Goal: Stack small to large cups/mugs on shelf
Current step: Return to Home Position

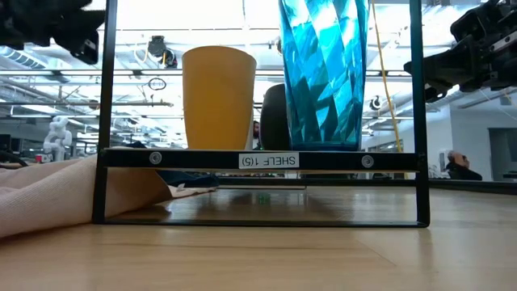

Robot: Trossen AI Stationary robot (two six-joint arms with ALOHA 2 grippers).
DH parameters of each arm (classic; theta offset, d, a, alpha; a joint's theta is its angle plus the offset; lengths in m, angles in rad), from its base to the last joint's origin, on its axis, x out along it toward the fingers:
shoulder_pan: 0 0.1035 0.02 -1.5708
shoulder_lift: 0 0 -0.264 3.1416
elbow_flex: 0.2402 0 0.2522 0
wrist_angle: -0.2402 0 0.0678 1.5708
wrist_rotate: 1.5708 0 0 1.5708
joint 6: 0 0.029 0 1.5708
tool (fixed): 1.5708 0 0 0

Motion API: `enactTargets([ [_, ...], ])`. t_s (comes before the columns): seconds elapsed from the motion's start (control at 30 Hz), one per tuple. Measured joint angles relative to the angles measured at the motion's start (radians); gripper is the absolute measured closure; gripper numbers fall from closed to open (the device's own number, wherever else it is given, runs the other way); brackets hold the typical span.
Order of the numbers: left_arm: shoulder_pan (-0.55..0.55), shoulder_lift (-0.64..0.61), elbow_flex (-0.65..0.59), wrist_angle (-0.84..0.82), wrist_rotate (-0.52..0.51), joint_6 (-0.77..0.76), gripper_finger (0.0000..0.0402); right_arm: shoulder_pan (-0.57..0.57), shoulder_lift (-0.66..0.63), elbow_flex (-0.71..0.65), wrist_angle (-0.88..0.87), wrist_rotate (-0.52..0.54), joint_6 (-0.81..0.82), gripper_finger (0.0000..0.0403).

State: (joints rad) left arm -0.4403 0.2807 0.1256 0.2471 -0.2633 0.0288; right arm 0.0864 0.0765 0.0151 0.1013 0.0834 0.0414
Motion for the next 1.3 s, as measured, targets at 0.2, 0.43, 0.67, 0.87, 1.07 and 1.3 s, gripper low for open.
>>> enactTargets([
  [0.2,0.104,0.001,-0.001,-0.03,0.009,0.034,0.0263,0.0,0.0,0.0,0.0,0.0,0.007,0.0403],
  [0.43,0.257,0.0,-0.001,-0.035,0.117,0.04,0.0264,0.0,0.0,0.0,0.0,0.0,0.021,0.0403],
  [0.67,0.304,-0.037,-0.001,-0.073,0.167,0.041,0.0264,0.0,0.0,0.0,0.0,0.0,0.049,0.0403],
  [0.87,0.302,-0.131,-0.001,-0.186,0.147,0.024,0.0264,0.0,0.0,0.0,-0.001,0.0,0.054,0.0403],
  [1.07,0.3,-0.243,-0.004,-0.297,0.151,0.017,0.0264,0.0,0.0,0.0,-0.001,0.0,0.055,0.0403],
  [1.3,0.3,-0.268,-0.116,-0.191,0.152,-0.008,0.0264,0.0,0.001,0.0,0.0,0.0,0.056,0.0403],
])
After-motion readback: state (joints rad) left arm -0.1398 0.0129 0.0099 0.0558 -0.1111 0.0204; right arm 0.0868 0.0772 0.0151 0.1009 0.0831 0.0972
